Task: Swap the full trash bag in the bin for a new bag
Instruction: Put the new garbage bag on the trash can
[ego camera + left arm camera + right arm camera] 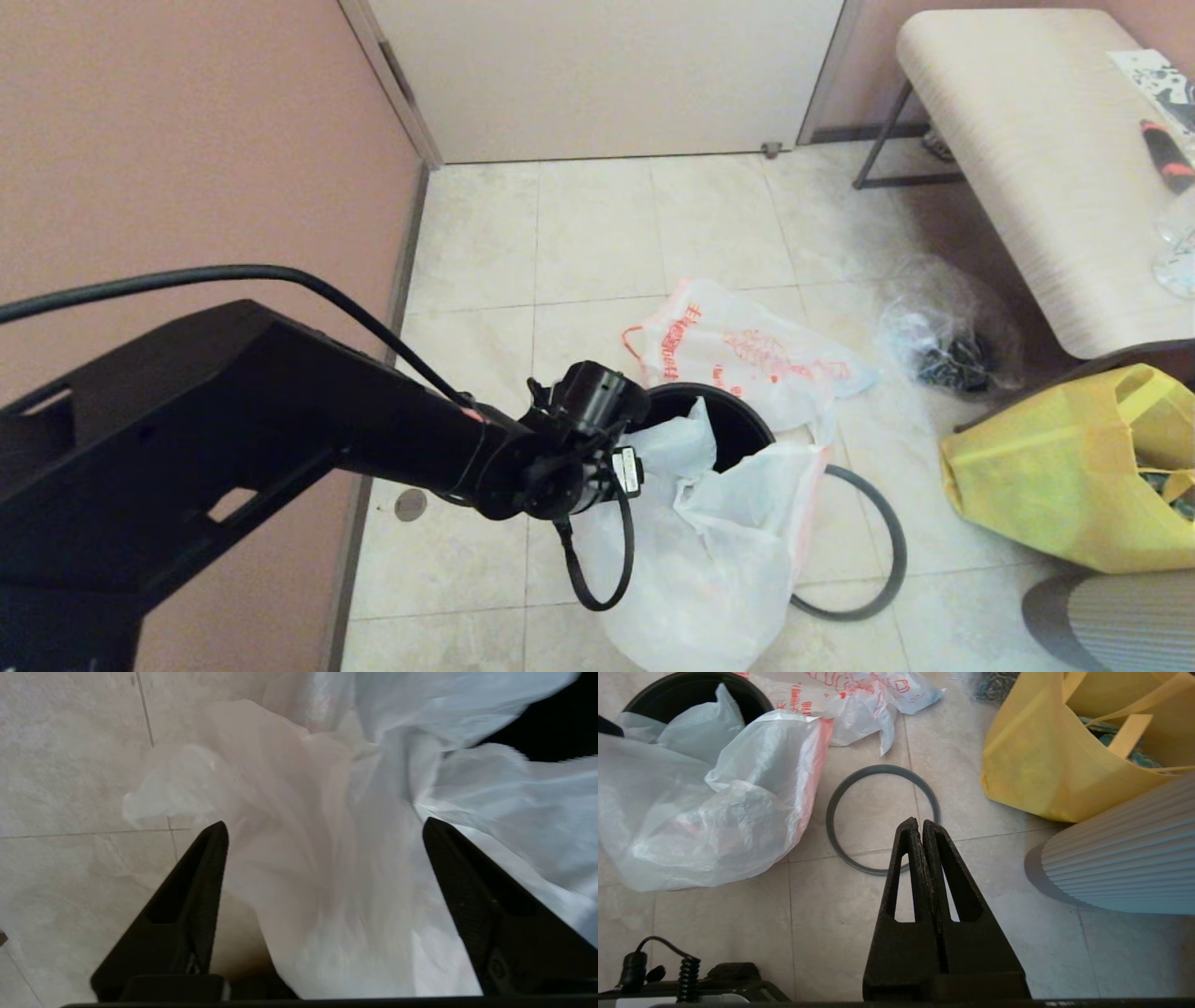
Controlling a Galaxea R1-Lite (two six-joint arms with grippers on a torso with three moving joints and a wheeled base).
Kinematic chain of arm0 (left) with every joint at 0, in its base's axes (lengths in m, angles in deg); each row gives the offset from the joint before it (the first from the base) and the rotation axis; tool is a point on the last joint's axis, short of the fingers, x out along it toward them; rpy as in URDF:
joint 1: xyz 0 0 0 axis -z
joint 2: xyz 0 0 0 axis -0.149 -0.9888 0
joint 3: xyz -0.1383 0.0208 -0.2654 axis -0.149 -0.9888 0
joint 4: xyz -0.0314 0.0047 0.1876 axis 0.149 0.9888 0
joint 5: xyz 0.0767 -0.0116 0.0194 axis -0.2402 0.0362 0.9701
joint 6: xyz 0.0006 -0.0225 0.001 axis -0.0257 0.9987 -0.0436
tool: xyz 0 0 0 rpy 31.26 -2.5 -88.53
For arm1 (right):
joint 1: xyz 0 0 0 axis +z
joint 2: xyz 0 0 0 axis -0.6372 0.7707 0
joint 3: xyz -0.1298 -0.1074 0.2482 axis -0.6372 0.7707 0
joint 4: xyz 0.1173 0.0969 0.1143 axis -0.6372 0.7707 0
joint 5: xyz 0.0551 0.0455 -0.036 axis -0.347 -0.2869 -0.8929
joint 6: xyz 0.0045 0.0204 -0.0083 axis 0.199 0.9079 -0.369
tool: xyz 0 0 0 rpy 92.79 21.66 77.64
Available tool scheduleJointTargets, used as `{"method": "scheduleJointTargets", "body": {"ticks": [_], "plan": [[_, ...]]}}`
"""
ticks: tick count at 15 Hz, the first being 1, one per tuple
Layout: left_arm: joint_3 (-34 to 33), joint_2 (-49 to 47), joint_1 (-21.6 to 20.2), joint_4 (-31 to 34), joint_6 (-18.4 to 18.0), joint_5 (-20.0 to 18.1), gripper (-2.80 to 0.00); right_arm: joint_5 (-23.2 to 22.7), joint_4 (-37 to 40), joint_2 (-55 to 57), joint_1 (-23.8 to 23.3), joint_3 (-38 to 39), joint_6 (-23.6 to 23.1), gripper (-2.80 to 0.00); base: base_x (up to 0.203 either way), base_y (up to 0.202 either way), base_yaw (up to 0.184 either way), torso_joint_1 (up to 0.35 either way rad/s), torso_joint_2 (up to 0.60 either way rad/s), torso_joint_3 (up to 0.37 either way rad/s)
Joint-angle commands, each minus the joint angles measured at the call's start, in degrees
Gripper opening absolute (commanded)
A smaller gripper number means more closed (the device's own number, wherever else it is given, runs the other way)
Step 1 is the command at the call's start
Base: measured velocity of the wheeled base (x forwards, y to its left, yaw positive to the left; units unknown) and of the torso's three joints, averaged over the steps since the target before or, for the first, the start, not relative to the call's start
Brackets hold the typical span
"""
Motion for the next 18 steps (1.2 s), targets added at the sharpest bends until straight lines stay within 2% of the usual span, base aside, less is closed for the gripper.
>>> {"method": "scheduleJointTargets", "body": {"ticks": [1, 2, 14, 18], "plan": [[1.1, -2.9, -0.3, 0.1, 0.2, 0.2, 0.00, 0.0, 0.0, 0.0, 0.0, 0.0, 0.0, -2.80, 0.000, 0.000, 0.000, 0.000, 0.00, 0.000], [1.2, -2.9, -0.3, 0.1, 0.2, 0.2, -2.80, 0.0, 0.0, 0.0, 0.0, 0.0, 0.0, -2.80, 0.000, 0.000, 0.000, 0.000, 0.00, 0.000], [0.2, 0.4, -0.1, 0.7, 0.4, 0.0, -2.80, 0.0, 0.0, 0.0, 0.0, 0.0, 0.0, -2.80, 0.000, 0.000, 0.000, 0.000, 0.00, 0.000], [0.1, 6.7, 4.2, 5.9, 1.9, -3.2, -2.80, 0.0, 0.0, 0.0, 0.0, 0.0, 0.0, -2.80, 0.000, 0.000, 0.000, 0.000, 0.00, 0.000]]}}
